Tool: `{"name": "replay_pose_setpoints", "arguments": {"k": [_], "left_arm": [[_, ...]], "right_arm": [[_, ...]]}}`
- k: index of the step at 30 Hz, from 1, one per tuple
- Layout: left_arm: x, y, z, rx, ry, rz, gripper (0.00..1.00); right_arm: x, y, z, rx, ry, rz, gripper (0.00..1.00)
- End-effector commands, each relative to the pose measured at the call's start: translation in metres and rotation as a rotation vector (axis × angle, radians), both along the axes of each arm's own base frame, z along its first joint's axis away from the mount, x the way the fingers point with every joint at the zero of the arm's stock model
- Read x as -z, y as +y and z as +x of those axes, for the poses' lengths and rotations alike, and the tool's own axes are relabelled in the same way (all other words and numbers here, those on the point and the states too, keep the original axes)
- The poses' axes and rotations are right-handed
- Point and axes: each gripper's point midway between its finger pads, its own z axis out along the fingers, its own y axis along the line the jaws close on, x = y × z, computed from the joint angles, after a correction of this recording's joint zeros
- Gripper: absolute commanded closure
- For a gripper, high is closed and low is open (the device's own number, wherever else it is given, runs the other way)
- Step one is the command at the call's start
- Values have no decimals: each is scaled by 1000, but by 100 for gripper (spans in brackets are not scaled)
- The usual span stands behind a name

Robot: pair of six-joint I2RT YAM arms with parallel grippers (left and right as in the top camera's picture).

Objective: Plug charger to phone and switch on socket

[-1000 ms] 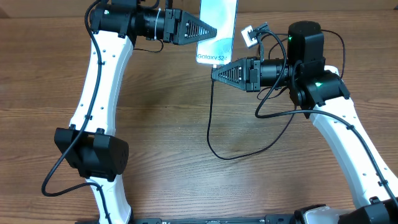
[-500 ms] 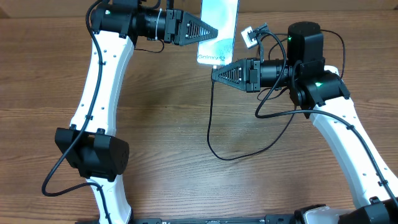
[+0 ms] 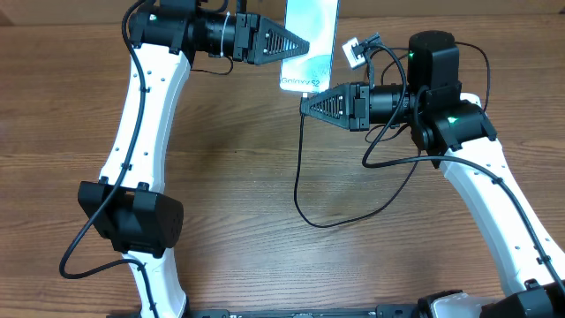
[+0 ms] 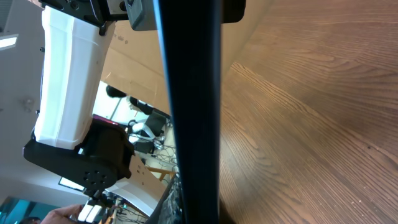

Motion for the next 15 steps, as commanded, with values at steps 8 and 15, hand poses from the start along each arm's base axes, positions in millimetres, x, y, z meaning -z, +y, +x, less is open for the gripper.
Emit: {"name": "replay_pose_setpoints", "arguments": {"k": [8,15], "left_arm": [[-12,-2,-11,42,-5,-37,96],[-12,-2,-10,42,-5,-37,96]], "right_arm": [[-8,6,-2,4,-32,-5,96],[-8,5,1,20,-40,-9,96]]}}
